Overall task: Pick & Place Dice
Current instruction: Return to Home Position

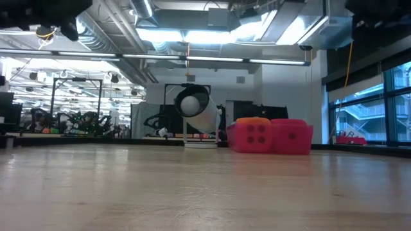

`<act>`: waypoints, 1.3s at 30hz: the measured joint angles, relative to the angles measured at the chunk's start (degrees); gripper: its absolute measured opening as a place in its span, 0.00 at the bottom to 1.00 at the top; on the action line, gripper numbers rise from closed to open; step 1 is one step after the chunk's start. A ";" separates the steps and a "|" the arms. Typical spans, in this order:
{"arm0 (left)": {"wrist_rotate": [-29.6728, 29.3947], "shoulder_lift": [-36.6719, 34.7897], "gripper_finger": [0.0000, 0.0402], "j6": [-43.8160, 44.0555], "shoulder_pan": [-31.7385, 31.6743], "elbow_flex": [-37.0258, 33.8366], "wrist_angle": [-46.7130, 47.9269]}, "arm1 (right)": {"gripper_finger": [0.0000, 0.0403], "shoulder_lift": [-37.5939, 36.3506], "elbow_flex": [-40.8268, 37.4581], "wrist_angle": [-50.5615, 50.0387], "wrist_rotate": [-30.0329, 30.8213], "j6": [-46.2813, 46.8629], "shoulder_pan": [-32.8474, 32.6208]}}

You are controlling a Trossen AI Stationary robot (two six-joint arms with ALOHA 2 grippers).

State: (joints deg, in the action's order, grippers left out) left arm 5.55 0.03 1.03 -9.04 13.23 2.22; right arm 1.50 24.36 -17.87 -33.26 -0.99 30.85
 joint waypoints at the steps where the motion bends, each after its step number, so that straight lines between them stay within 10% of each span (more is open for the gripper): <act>1: 0.23 0.00 0.00 0.23 -0.02 -1.02 -2.12 | 0.00 -1.42 -1.13 1.79 -0.02 1.18 0.00; 15: -0.57 -0.04 0.00 0.68 -0.02 -7.38 -8.52 | 0.00 -1.51 -19.41 31.56 11.55 11.29 -2.83; 39: -6.00 -0.04 0.00 -1.88 -0.07 -7.38 -5.14 | 0.00 -1.51 -23.03 19.98 41.56 5.00 -28.92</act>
State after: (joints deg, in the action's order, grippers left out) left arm -0.45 -0.01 -0.84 -9.10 5.85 -2.92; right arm -0.01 1.33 2.11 8.31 4.01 1.94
